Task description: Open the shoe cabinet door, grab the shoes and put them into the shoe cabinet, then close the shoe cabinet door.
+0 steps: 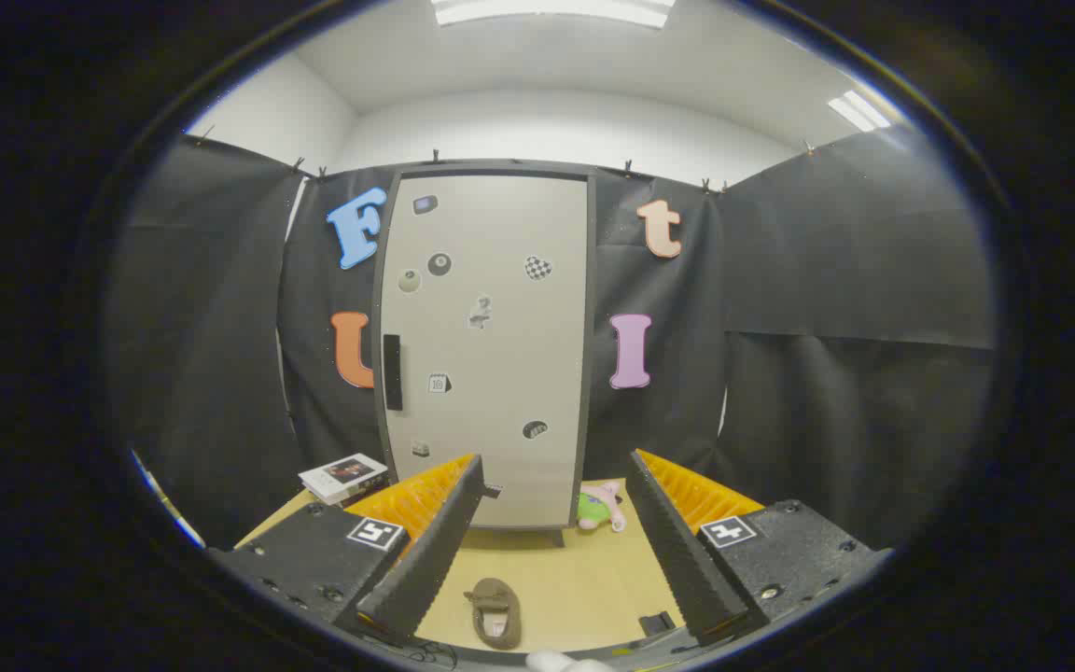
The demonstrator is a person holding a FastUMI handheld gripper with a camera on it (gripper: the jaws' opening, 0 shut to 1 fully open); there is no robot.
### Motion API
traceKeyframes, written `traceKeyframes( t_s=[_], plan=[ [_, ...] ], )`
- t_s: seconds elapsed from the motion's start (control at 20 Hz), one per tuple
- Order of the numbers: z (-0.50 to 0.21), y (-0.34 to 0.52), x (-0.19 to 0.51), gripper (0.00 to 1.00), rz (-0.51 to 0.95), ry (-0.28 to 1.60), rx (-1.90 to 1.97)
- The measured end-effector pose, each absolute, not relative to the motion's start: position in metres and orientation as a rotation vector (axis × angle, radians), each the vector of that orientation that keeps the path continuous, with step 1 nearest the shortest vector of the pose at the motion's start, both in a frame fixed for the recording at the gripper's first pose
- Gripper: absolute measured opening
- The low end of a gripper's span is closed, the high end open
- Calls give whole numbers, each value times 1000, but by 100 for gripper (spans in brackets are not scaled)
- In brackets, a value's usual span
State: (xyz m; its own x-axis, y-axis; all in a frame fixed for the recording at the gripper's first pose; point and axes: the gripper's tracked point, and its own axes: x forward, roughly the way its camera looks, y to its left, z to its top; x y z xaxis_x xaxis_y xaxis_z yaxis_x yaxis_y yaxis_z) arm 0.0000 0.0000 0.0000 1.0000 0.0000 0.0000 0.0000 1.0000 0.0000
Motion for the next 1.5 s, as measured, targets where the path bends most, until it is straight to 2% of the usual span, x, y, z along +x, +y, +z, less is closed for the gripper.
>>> traceKeyframes(
  t_s=[0.9,1.2,1.5],
  plan=[
    [1,16,13,100,-7,7,-23],
    [3,71,68,100,78,12,-23],
    [7,154,158,100,189,21,11]
  ],
)
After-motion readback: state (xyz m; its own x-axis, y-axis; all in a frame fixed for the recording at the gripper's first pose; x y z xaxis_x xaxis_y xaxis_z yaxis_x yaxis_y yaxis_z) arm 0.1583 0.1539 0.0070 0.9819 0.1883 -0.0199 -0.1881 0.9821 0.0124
